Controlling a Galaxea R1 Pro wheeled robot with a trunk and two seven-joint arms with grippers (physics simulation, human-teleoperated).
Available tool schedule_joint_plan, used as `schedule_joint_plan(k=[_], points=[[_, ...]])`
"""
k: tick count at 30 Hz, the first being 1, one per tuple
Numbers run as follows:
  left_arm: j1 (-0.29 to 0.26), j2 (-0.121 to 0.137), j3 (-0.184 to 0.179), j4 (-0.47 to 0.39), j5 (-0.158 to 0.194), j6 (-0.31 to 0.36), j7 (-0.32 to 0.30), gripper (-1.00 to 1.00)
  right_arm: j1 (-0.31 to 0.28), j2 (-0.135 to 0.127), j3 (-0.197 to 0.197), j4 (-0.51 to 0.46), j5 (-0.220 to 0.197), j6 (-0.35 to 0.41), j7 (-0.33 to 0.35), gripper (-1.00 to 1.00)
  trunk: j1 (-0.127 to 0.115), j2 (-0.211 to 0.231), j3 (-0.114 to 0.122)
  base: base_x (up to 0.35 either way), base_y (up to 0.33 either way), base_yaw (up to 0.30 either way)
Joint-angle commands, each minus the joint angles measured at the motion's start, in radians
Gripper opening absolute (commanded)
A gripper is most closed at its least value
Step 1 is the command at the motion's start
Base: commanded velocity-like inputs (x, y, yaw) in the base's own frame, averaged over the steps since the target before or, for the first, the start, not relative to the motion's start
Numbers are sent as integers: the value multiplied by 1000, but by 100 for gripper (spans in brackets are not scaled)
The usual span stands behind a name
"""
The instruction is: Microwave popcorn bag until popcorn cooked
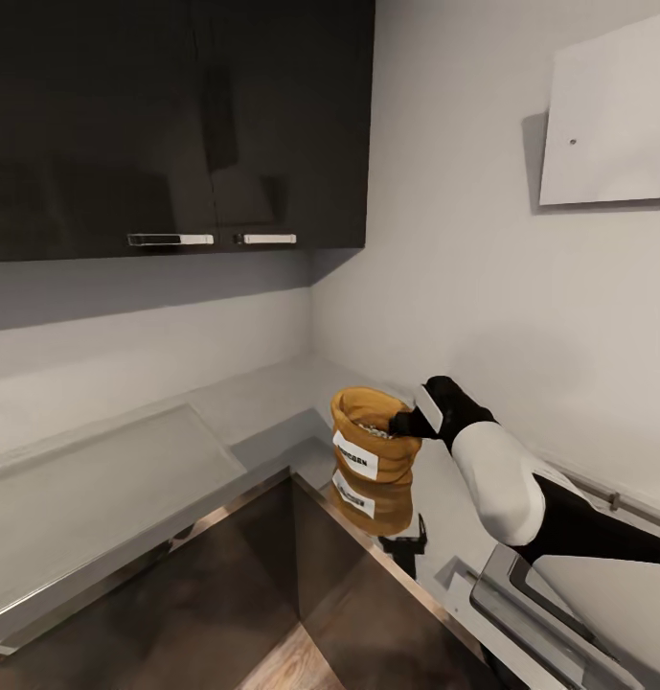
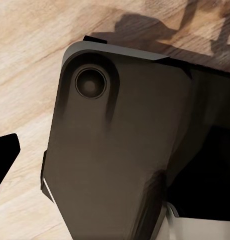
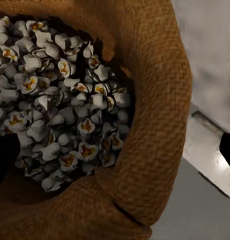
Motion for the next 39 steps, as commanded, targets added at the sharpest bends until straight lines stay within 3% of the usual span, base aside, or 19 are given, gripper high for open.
schedule_joint_plan(k=[1, 7, 8, 22, 25, 28, 31, 39], points=[[0, 0, 4, -2, 4, -1, 0, 100, -1, -5, -8, 0, 4, 3, -2, 100, 0, -1, -1, 0, 0, 0], [0, 0, 4, -2, 4, -1, 0, 100, -1, -19, -8, 1, 1, 3, -1, 100, 0, -1, -1, 0, 0, 0], [0, 0, 4, -2, 4, -1, 0, 100, -1, -21, -9, 1, 1, 3, -1, -100, 0, -1, -1, 0, 0, 0], [0, 0, 4, -2, 4, -1, 0, 100, -1, -25, -12, -18, 1, 24, 6, -100, 0, -1, -1, 0, 0, 0], [0, 0, 4, -2, 4, -1, 0, 100, -1, -24, -12, -31, 1, 67, 6, -100, 0, -1, -1, 0, 0, 0], [0, 0, 4, -2, 4, -1, 0, 100, -1, -18, -4, -186, 2, 195, 6, -100, 0, -1, -1, 0, 0, 0], [0, 0, 4, -2, 4, -1, 0, 100, -1, -18, 0, -320, 5, 202, 6, -100, 0, -1, -1, 0, 0, 0], [0, -2, 3, -1, 0, -2, 0, 100, -1, -16, 6, -494, 16, 202, 6, -100, 0, -1, -1, 0, 0, 0]])
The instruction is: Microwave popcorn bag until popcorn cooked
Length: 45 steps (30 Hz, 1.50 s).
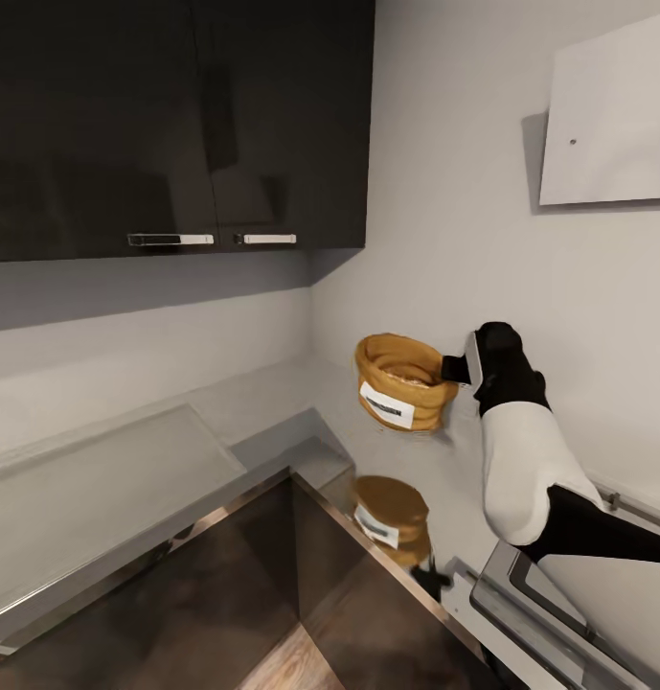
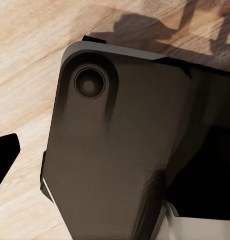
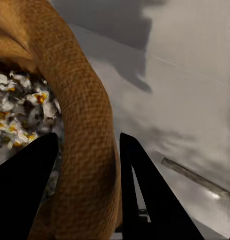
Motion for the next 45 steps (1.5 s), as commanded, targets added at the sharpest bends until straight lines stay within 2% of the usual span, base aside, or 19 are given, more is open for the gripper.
schedule_joint_plan(k=[1, 7, 18, 45], points=[[0, 0, 4, -2, 5, -1, 0, 100, -1, -1, -3, -7, -10, 2, -8, -100, 0, -1, -1, 0, 0, 0], [0, 0, 4, -2, 6, -1, 0, 100, -1, -3, -1, -14, -10, 2, -8, -100, 0, -1, -1, -124, 0, 0], [0, 0, 6, -1, 10, -1, 0, 100, -1, -8, -2, -14, -10, 2, -7, -100, 0, -1, -1, -343, 0, 0], [0, 0, 6, -1, 9, -1, 0, 100, -1, 1, -2, -15, -16, 2, 0, -100, 0, -1, -1, -348, 0, 0]])
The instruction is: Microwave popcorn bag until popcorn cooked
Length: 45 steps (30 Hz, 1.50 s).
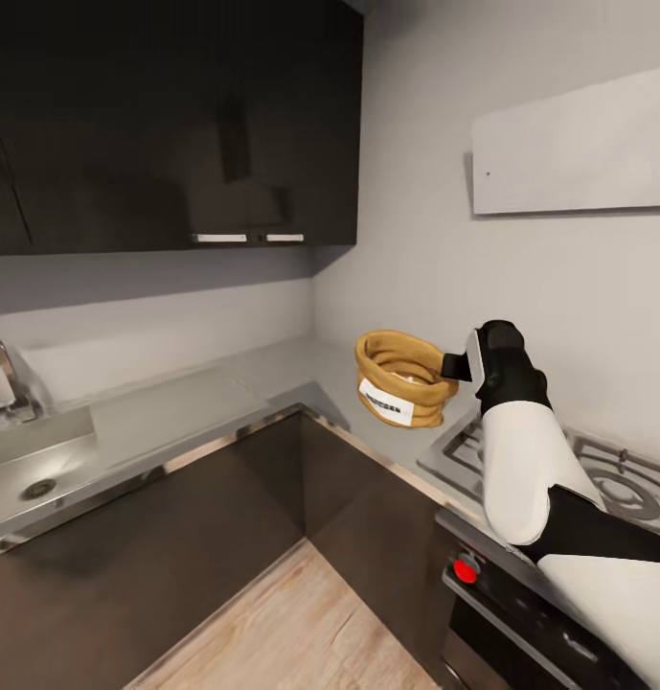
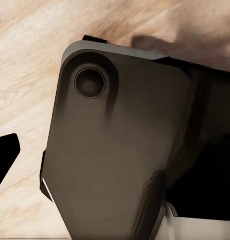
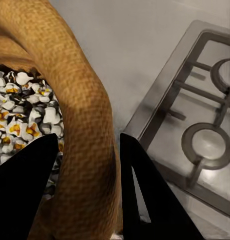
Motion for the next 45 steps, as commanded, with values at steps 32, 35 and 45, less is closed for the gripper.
schedule_joint_plan(k=[32, 35, 45], points=[[0, 0, 4, -2, 5, -1, 0, 100, -1, -3, -5, 8, -1, 2, -10, -100, 0, -1, -1, -348, 0, 0], [0, 0, 4, -2, 5, -1, 0, 100, -1, -2, -5, 14, 0, 2, -10, -100, 0, -1, -1, -348, 0, 0], [0, 0, 4, -2, 5, -1, 0, 100, -1, -4, -5, 14, -1, 2, -12, -100, 0, -1, -1, -348, 0, 0]])
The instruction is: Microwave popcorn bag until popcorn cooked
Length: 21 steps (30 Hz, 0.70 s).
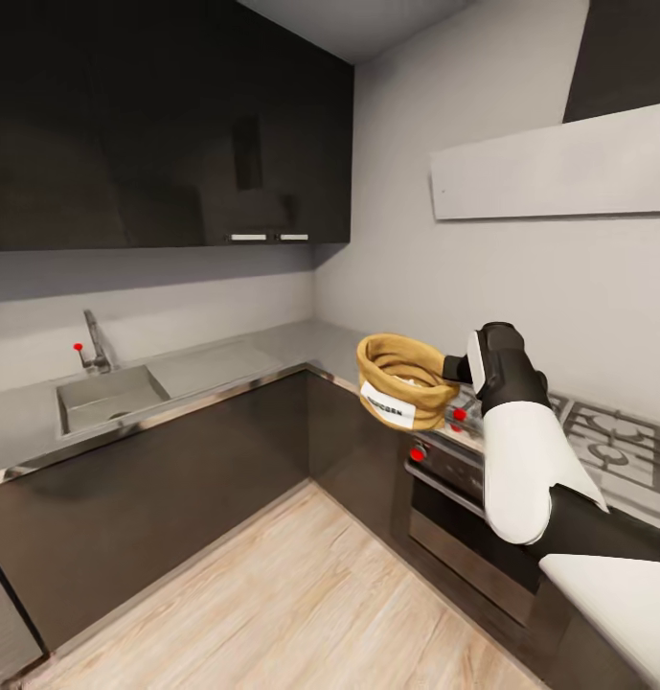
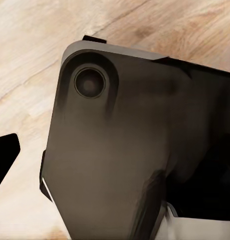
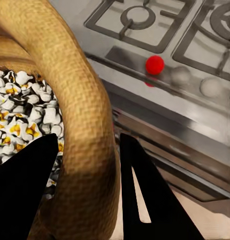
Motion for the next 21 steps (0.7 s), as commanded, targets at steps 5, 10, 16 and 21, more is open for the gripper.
schedule_joint_plan(k=[5, 10, 16, 21], points=[[0, 0, 5, -2, 3, -1, 0, 100, -1, 2, -4, 18, -8, 2, -7, -100, 0, -1, -1, -348, 0, 0], [0, 0, 4, -2, 3, -1, 0, 100, 23, 2, -4, 41, -9, 2, -6, -100, 0, -1, -1, -348, 0, 0], [0, 1, 5, -3, 3, -1, 0, 100, 135, 0, 1, 118, -8, 2, -4, -100, 0, -1, -1, -194, 0, 0], [0, 1, 5, -3, 3, -1, 0, 100, 141, -50, 1, 496, 17, -262, -4, -100, 0, -1, -1, -2, 0, 0]])
